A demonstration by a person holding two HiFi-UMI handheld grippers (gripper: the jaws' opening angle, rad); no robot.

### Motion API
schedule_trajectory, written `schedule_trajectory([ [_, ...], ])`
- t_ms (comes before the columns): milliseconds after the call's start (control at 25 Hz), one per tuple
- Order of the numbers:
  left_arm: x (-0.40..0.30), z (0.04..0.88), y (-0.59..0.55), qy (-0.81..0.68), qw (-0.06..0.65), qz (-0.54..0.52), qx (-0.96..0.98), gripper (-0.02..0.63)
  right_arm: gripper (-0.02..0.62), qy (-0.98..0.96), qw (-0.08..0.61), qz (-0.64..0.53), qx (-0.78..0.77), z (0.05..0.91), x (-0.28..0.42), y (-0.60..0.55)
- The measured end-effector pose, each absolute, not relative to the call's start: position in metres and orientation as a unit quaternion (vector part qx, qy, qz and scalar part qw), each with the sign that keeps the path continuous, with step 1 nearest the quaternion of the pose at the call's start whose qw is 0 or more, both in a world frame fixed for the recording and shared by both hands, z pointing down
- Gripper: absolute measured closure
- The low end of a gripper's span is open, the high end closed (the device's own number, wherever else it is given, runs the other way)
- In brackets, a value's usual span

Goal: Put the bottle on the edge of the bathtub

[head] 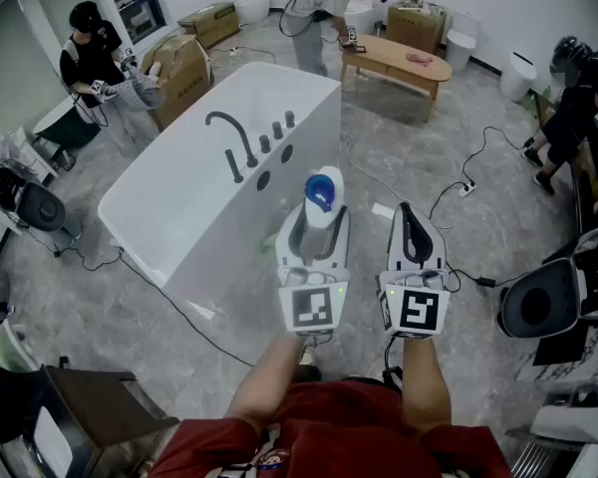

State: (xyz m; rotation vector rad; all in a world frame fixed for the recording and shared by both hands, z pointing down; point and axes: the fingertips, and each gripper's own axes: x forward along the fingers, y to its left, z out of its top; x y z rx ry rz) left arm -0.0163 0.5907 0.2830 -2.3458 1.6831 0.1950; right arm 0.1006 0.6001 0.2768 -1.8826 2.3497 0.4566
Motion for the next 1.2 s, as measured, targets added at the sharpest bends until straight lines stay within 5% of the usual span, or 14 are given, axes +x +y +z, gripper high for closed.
schedule_trajectory([
  [1200,-0.118,0.289,0.531,0.559,0.095,0.086,-0.819,0.364,0.583,0.759,0.06,0.128,-0.636,0.286,-0.001,0.54],
])
